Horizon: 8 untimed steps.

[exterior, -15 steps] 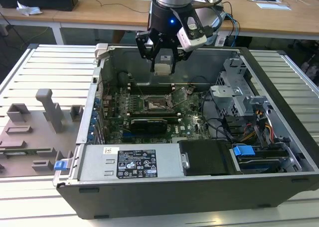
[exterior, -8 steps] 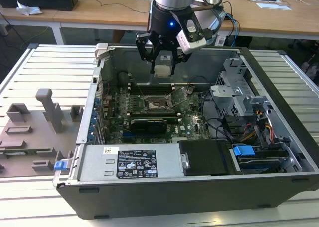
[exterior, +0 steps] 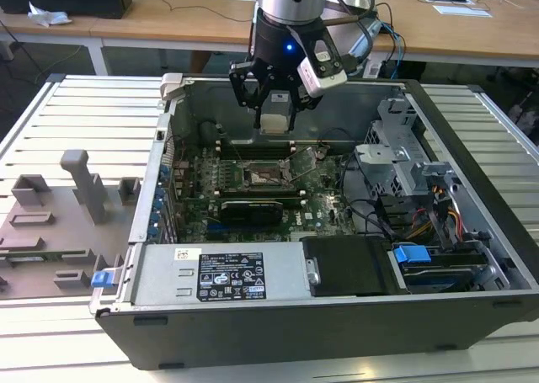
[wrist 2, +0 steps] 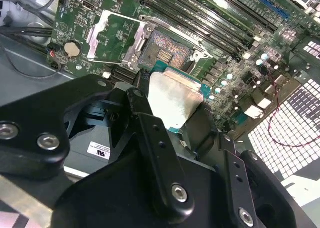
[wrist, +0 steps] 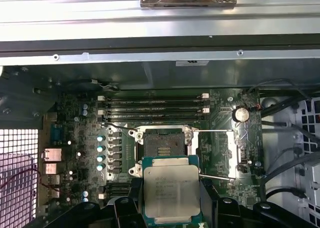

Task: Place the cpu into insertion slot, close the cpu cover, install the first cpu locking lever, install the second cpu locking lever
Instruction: 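Place the cpu into insertion slot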

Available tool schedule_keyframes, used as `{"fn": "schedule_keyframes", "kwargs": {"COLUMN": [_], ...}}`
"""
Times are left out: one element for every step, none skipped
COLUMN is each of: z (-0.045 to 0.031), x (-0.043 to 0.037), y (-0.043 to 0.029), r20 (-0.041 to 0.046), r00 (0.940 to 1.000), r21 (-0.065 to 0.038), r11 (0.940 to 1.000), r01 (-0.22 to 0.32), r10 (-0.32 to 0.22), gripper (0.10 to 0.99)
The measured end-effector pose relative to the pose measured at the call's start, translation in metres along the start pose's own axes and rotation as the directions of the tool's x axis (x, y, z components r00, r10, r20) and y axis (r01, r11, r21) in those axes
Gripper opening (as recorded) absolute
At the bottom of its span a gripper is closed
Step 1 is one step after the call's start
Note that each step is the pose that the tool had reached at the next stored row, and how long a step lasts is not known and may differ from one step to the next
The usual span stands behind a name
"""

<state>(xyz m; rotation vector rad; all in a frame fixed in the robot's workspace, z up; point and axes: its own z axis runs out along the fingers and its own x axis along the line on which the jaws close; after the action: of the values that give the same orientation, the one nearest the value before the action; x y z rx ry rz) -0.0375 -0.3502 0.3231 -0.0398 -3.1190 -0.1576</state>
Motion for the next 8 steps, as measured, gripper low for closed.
{"fn": "schedule_keyframes", "kwargs": {"z": [0.0011, 0.0025, 0.0033, 0.0038, 0.0045, 0.0055, 0.0062, 0.0068], "x": [0.0000, 0.0000, -0.0001, -0.0001, -0.0001, -0.0001, -0.0001, -0.0002], "y": [-0.0001, -0.0003, -0.0003, -0.0004, -0.0004, -0.0005, -0.0006, -0.0007], "r20": [0.0001, 0.0000, -0.0001, 0.0000, 0.0000, 0.0000, 0.0000, 0.0001], "r00": [1.0000, 1.0000, 1.0000, 1.0000, 1.0000, 1.0000, 1.0000, 1.0000], "r21": [0.000, 0.000, 0.000, 0.000, 0.000, 0.000, 0.000, 0.000], "r11": [1.0000, 1.0000, 1.0000, 1.0000, 1.0000, 1.0000, 1.0000, 1.0000], "r01": [0.000, 0.000, 0.000, 0.000, 0.000, 0.000, 0.000, 0.000], "r10": [0.000, 0.000, 0.000, 0.000, 0.000, 0.000, 0.000, 0.000], "gripper": [0.541, 0.541, 0.541, 0.541, 0.541, 0.541, 0.541, 0.541]}}
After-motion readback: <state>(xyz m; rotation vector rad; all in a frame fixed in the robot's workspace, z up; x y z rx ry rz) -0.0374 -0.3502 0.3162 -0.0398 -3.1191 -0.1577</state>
